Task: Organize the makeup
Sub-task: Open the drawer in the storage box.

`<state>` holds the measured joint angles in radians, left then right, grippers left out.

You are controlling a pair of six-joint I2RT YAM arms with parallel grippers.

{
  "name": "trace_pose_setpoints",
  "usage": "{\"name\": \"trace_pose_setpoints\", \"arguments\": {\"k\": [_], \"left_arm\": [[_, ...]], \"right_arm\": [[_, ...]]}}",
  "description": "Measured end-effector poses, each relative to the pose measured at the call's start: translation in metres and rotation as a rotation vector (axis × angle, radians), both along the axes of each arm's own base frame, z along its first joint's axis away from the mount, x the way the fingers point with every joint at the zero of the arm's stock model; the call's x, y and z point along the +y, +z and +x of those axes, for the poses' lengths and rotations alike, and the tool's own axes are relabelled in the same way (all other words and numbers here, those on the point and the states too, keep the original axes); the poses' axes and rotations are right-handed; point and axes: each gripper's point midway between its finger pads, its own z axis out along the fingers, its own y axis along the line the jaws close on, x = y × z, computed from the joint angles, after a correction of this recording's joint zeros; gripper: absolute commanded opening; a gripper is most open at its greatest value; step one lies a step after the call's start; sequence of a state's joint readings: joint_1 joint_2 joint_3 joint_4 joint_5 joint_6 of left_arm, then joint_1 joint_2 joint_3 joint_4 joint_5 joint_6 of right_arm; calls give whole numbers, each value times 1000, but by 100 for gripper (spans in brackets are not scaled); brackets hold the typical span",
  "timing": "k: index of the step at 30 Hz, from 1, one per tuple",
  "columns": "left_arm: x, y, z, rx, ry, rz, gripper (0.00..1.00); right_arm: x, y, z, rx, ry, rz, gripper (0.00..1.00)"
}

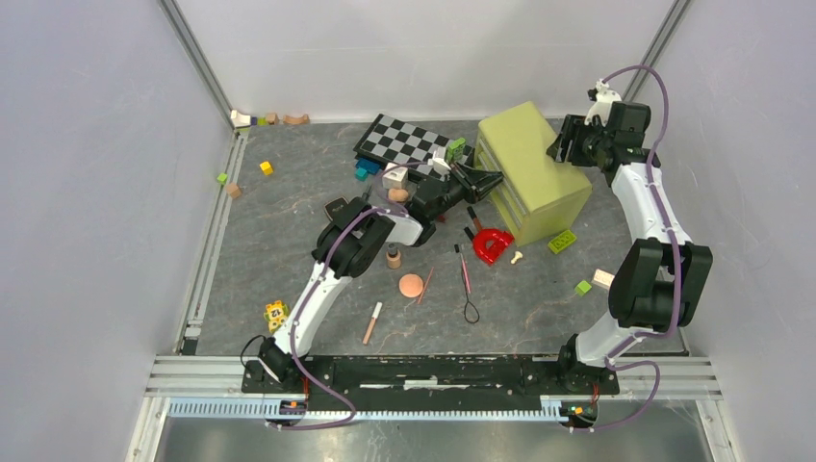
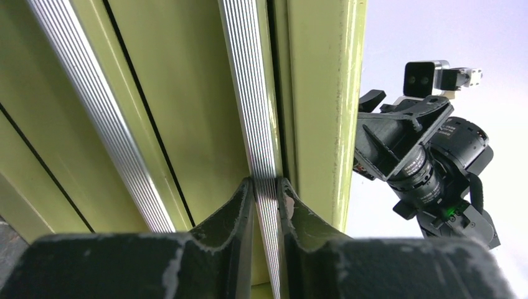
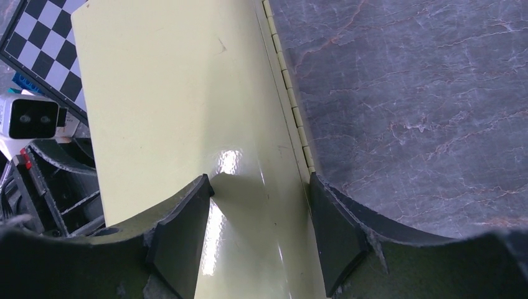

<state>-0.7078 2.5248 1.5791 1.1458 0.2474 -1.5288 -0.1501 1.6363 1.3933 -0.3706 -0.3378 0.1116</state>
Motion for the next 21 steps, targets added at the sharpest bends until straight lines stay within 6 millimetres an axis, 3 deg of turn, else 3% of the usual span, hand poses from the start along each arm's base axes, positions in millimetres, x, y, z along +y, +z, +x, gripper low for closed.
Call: {"name": "trace_pose_setpoints", "arguments": {"k": [14,21], "left_arm": [[31,-1,-9,-12,-1,-8,2],[48,-1,-15,-1,9,56,2]], "right_arm": [[-3,2,0,14,-43,-25,64],[-8,4,-2,31,-81,-56,70]]}}
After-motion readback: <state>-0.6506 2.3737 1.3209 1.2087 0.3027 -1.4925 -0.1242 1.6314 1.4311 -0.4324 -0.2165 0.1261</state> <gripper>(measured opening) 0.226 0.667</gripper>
